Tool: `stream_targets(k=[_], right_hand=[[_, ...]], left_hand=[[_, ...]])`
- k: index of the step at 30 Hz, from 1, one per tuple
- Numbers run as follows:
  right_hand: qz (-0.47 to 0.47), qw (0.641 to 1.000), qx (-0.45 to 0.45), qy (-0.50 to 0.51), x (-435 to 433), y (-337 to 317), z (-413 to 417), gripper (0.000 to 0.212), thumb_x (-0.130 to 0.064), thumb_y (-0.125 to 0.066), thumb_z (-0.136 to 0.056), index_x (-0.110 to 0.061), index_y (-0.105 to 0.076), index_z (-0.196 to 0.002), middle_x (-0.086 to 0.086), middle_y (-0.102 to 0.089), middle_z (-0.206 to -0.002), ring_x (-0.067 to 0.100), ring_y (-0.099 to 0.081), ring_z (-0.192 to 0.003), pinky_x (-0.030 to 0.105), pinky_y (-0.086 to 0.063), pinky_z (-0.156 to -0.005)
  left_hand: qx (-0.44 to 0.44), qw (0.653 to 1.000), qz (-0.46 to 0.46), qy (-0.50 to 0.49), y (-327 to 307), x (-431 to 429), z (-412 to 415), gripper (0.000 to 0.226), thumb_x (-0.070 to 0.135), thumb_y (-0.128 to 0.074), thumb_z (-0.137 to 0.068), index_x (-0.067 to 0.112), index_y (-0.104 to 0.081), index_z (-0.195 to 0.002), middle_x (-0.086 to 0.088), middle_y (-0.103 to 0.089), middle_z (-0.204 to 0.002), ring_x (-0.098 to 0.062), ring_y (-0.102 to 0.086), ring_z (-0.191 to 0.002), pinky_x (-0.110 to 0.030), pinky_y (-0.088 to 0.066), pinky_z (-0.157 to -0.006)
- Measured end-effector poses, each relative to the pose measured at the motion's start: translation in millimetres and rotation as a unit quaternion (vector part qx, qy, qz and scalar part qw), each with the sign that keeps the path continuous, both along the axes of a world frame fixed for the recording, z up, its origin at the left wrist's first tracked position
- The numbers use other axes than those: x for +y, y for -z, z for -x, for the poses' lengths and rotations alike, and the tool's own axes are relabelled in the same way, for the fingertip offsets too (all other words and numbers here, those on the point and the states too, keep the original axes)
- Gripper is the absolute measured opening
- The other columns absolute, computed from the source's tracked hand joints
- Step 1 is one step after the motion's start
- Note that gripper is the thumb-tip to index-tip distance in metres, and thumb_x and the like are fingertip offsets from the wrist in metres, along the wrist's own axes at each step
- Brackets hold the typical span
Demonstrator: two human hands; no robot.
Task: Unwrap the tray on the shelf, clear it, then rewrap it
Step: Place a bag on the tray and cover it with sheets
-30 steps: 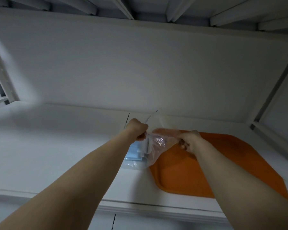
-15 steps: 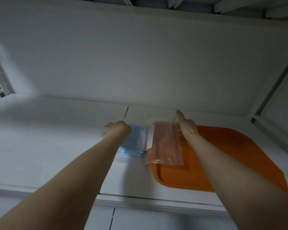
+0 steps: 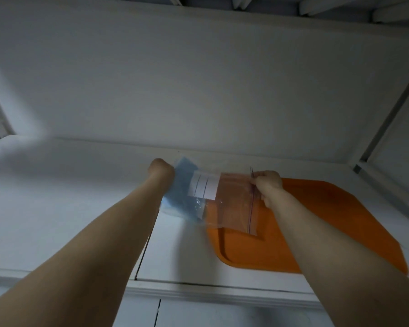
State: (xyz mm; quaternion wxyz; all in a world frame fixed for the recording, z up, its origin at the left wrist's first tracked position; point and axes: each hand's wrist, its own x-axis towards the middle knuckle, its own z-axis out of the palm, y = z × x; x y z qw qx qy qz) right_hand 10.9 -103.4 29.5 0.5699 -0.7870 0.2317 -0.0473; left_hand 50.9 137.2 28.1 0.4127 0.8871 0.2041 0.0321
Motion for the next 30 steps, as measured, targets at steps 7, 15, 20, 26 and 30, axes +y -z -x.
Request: stream_targets(k=[7,15,20,26,30], right_hand=[[-0.053,0.998,-0.029,0.022,-3.7,-6.0,-1.4,0.032,0.005,-0.051,-0.088,-0.005,-0.064,-0.116,0.013,-0.065,-0.110,0.027,-0.064,-0.095,0.027,-0.053,-0.065],[-0.121,0.992,-0.034,-0.009,0.2,-3.5,1.7,0.025,0.007,-0.052,-0.089,-0.007,-0.063,-0.106,0.008,-0.060,-0.075,0.017,-0.055,-0.058,0.023,-0.047,-0.047],[-0.203,0.977,-0.063,0.000,-0.2,-10.3,1.8,0.017,0.003,-0.053,-0.092,-0.005,-0.061,-0.105,0.014,-0.065,-0.083,0.021,-0.064,-0.065,0.030,-0.055,-0.058],[-0.229,0.973,-0.019,0.008,-10.5,-12.9,13.1,0.013,-0.006,-0.050,-0.088,-0.004,-0.063,-0.090,0.012,-0.063,-0.080,0.019,-0.062,-0.057,0.027,-0.056,-0.052],[-0.208,0.978,0.007,0.033,-17.7,-8.0,17.6,0.038,0.003,-0.033,-0.073,-0.009,-0.063,-0.092,0.010,-0.061,-0.071,0.025,-0.054,-0.058,0.033,-0.050,-0.060]], left_hand=[[-0.002,0.968,0.246,0.050,-11.6,-19.4,-2.4,0.048,0.033,-0.048,-0.092,-0.002,-0.052,-0.125,-0.020,-0.055,-0.128,-0.035,-0.054,-0.118,-0.035,-0.043,-0.099],[-0.028,0.988,0.149,0.012,-12.3,-17.3,12.2,0.035,0.011,-0.053,-0.086,-0.009,-0.053,-0.116,-0.023,-0.057,-0.106,-0.036,-0.058,-0.106,-0.031,-0.039,-0.074],[-0.064,0.960,0.273,0.008,-30.6,-9.0,9.3,0.045,0.019,-0.051,-0.092,-0.009,-0.049,-0.127,-0.018,-0.057,-0.122,-0.032,-0.056,-0.111,-0.033,-0.043,-0.089],[0.021,0.956,0.267,0.120,-6.2,-24.3,21.4,0.041,0.022,-0.045,-0.099,-0.008,-0.051,-0.127,-0.022,-0.063,-0.111,-0.032,-0.063,-0.098,-0.032,-0.048,-0.082],[0.052,0.967,0.204,0.144,-4.2,-29.8,26.5,0.015,0.005,-0.047,-0.097,0.007,-0.060,-0.105,-0.006,-0.053,-0.069,-0.010,-0.055,-0.043,-0.015,-0.045,-0.038]])
